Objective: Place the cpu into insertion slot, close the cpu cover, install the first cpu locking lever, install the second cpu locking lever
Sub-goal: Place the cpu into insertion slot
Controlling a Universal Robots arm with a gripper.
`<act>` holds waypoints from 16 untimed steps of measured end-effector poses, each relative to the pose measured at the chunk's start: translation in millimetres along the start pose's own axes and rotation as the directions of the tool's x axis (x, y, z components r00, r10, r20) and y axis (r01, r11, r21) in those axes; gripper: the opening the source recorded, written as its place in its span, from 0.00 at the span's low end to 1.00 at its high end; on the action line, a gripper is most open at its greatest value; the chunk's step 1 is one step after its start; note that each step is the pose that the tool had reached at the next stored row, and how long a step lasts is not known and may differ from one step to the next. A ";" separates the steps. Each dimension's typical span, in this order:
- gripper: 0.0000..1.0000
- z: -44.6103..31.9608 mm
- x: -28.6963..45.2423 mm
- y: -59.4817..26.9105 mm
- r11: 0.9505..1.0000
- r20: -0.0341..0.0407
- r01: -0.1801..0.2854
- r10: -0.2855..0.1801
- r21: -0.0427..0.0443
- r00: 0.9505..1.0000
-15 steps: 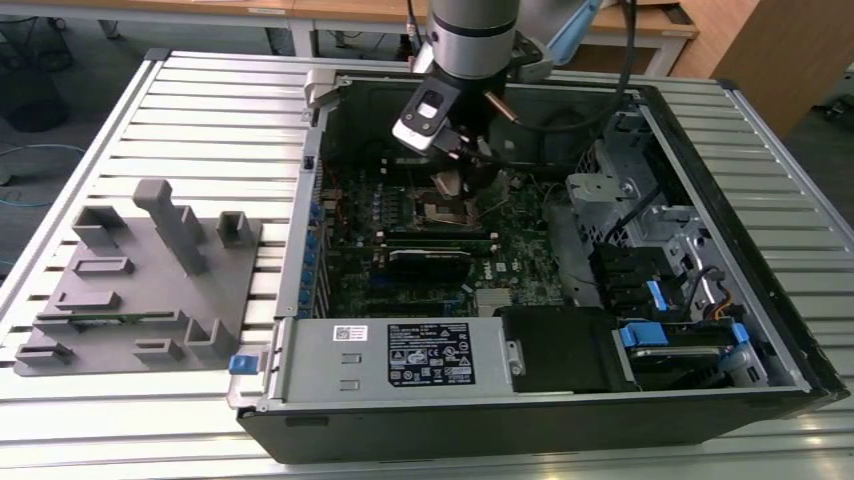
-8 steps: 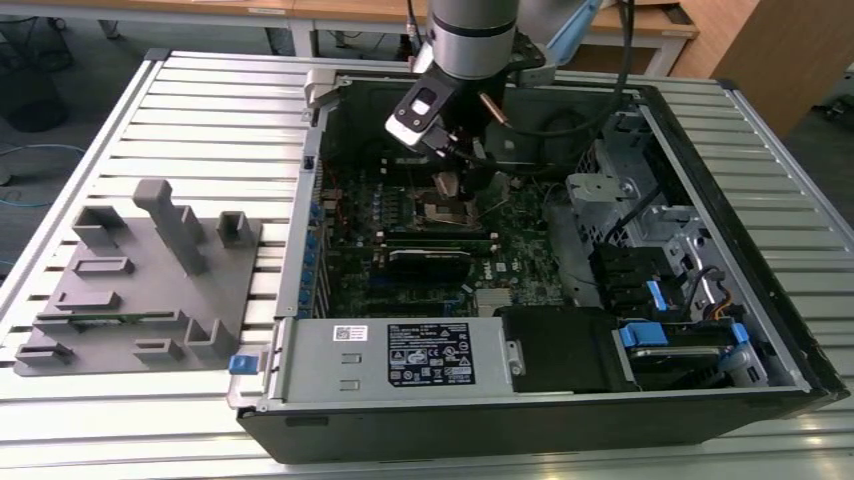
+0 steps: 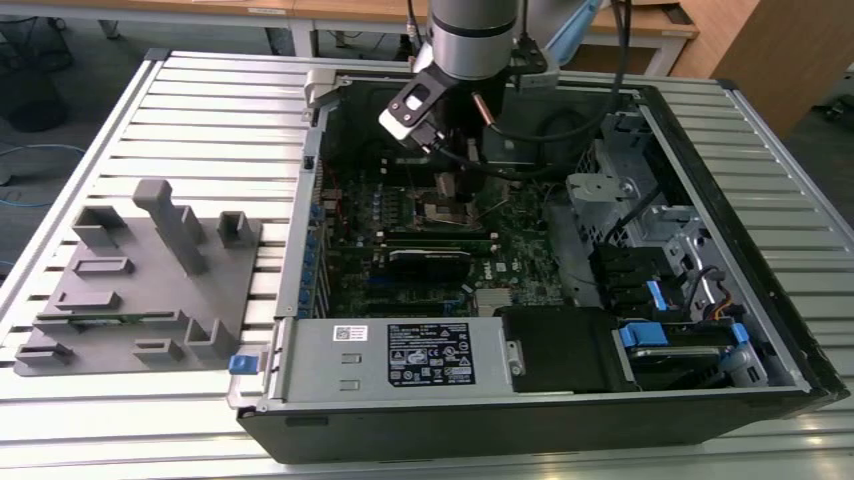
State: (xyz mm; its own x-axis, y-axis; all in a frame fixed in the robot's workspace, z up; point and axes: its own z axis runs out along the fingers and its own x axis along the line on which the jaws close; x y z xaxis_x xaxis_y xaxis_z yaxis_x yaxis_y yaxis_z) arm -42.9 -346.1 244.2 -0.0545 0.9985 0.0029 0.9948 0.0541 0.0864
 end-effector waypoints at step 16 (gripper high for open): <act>0.54 0.4 0.0 0.1 0.998 0.006 -0.063 0.062 0.028 0.998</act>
State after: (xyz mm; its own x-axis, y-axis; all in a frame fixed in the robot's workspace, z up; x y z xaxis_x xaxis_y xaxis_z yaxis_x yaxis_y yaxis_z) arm -42.7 -346.1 243.7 0.0082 1.0000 0.0025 0.9983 -0.0084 0.0582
